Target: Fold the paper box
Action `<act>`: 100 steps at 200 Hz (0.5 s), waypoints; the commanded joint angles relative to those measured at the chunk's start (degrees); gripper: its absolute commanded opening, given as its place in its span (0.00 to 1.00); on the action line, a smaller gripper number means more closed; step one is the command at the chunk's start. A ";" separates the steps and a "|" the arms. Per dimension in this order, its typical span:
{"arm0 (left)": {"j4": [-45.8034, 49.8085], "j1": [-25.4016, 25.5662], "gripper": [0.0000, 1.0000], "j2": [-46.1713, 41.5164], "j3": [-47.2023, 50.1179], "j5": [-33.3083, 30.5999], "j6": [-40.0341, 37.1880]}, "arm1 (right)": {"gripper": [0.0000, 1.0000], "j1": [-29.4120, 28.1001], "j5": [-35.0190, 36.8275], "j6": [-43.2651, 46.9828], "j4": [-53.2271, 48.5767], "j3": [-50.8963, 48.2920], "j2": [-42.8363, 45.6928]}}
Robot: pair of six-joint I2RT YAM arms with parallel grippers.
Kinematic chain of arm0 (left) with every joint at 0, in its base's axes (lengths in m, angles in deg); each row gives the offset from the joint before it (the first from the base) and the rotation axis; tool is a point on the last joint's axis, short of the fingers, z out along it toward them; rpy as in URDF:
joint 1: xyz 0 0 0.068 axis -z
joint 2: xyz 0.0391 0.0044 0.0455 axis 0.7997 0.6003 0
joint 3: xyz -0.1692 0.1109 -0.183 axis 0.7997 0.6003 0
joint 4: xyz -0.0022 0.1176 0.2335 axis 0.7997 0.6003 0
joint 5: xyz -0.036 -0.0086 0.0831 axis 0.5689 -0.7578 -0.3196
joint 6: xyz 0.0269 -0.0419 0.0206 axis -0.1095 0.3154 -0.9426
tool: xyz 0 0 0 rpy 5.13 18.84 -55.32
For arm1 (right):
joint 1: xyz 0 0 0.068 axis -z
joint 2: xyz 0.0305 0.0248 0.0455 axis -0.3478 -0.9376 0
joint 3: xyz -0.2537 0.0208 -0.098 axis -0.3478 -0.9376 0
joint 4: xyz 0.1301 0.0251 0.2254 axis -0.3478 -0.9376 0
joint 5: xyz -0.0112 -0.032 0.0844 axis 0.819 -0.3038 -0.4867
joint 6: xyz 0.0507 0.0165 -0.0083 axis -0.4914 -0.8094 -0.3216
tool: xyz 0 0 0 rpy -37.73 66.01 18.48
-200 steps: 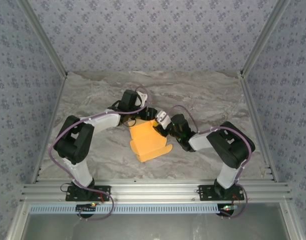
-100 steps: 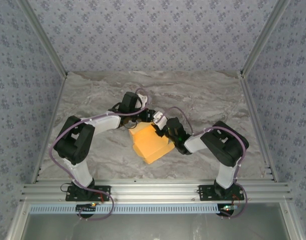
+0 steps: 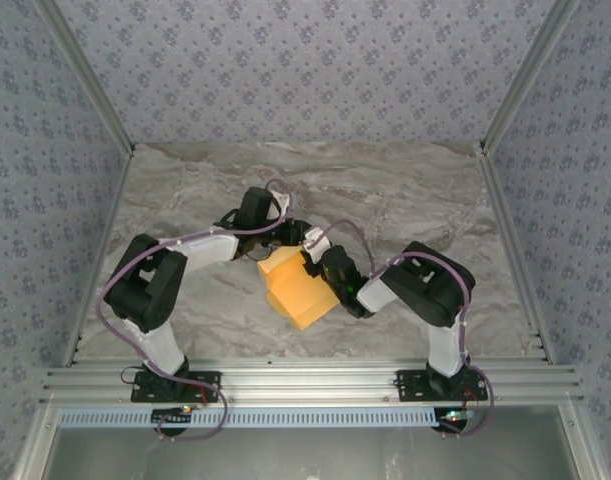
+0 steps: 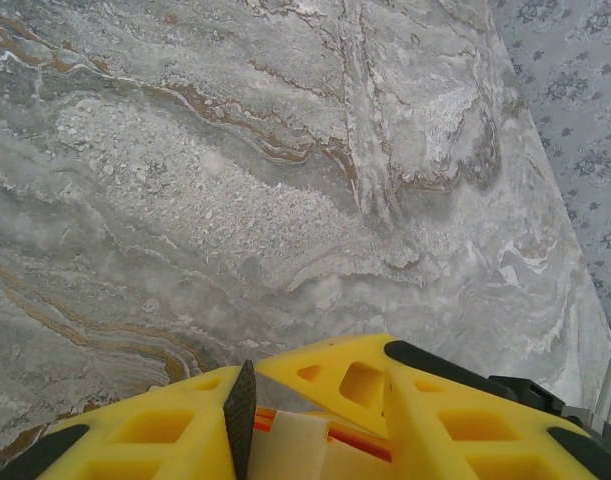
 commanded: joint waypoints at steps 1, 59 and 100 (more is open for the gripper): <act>4.86 0.01 0.39 -0.71 2.00 0.59 0.93 | 0.20 0.93 8.11 -2.22 2.18 0.22 -1.59; 3.35 -0.15 0.38 -0.71 3.47 -1.03 2.34 | 0.24 -0.30 15.36 -2.81 2.81 0.35 -2.75; 4.48 -0.42 0.37 -0.57 3.26 -2.18 2.57 | 0.30 -0.27 13.99 -3.08 2.69 -0.98 -1.18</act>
